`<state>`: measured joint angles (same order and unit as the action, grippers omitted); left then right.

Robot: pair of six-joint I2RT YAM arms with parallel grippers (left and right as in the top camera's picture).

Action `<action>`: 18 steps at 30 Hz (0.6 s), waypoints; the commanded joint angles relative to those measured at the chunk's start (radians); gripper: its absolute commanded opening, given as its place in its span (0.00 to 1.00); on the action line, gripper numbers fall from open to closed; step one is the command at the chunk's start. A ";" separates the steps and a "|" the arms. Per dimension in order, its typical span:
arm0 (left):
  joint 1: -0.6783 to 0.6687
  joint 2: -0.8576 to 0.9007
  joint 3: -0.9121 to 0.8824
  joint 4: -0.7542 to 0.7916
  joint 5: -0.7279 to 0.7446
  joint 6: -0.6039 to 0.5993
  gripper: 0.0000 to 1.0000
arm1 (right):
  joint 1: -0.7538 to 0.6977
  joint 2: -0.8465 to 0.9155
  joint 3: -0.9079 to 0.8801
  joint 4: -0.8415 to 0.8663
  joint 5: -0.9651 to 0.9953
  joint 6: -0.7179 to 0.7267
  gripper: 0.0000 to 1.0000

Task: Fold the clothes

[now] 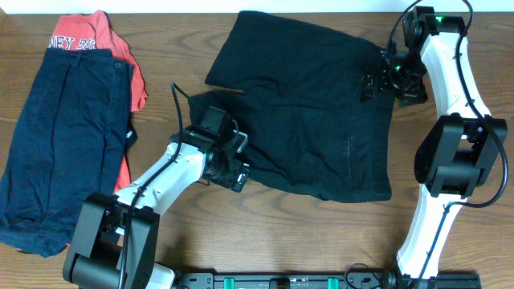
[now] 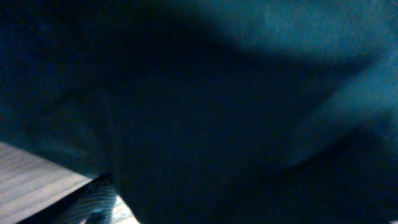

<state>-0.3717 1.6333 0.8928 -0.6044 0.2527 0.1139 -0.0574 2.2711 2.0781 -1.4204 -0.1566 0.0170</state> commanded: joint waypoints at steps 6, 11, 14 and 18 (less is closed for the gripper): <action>0.002 0.005 0.018 -0.020 -0.103 -0.056 0.56 | 0.013 -0.021 0.014 0.008 0.002 -0.014 0.99; 0.002 0.005 0.128 -0.162 -0.249 -0.121 0.22 | 0.013 -0.021 0.014 0.014 -0.005 -0.014 0.99; 0.002 0.005 0.183 -0.232 -0.322 -0.128 0.06 | 0.013 -0.021 0.014 0.014 -0.005 -0.014 0.99; 0.002 0.005 0.210 -0.255 -0.341 -0.127 0.06 | 0.013 -0.021 0.014 0.015 -0.005 -0.014 0.99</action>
<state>-0.3717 1.6333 1.0840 -0.8482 -0.0269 0.0025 -0.0574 2.2711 2.0781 -1.4082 -0.1574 0.0166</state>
